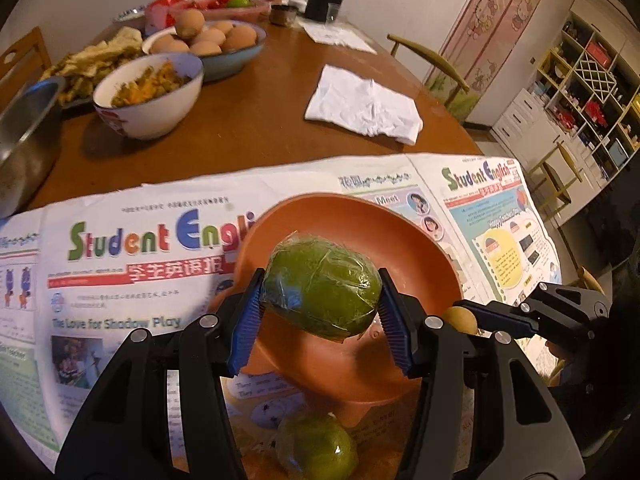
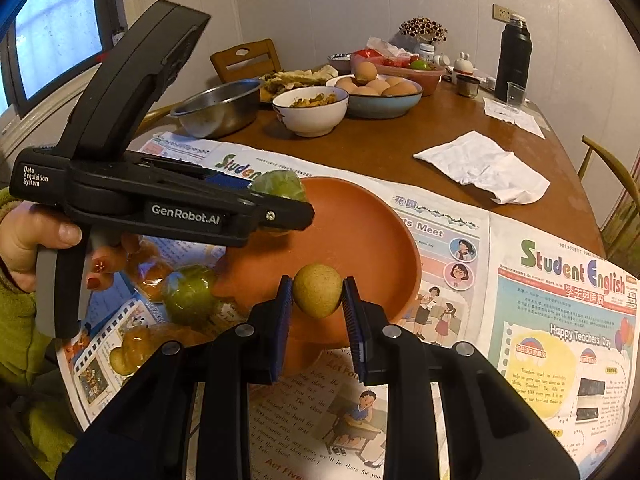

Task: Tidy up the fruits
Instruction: 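Lift and carry both held fruits over the orange plate with both tools, then release the yellow fruit from right tool while left tool releases green fruit onto plate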

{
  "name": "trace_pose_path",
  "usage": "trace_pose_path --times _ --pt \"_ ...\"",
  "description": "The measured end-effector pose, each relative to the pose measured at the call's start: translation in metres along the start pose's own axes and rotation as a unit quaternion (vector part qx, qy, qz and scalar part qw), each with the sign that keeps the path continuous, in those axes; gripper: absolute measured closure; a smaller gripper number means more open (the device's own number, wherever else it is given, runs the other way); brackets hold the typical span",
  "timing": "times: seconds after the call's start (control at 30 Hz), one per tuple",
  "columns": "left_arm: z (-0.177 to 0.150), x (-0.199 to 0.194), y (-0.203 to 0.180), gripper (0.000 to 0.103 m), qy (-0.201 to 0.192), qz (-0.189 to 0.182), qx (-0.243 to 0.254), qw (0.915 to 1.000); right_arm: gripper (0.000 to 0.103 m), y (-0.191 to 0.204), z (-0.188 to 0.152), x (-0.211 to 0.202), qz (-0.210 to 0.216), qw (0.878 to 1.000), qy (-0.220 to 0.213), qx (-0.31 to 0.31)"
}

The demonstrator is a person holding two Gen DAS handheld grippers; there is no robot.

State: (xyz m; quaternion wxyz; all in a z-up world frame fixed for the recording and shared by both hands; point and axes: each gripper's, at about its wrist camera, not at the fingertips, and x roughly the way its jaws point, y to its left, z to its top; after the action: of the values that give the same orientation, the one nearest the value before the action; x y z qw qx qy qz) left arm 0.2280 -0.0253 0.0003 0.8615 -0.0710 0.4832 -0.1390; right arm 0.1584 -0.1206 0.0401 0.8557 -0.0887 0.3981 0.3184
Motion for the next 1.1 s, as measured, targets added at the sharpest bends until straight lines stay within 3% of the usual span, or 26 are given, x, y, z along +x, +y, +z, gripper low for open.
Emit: trace_pose_path --times 1.1 --pt "0.006 0.021 0.000 0.057 0.023 -0.003 0.001 0.9997 0.078 0.001 0.002 0.028 0.010 0.999 0.033 -0.007"
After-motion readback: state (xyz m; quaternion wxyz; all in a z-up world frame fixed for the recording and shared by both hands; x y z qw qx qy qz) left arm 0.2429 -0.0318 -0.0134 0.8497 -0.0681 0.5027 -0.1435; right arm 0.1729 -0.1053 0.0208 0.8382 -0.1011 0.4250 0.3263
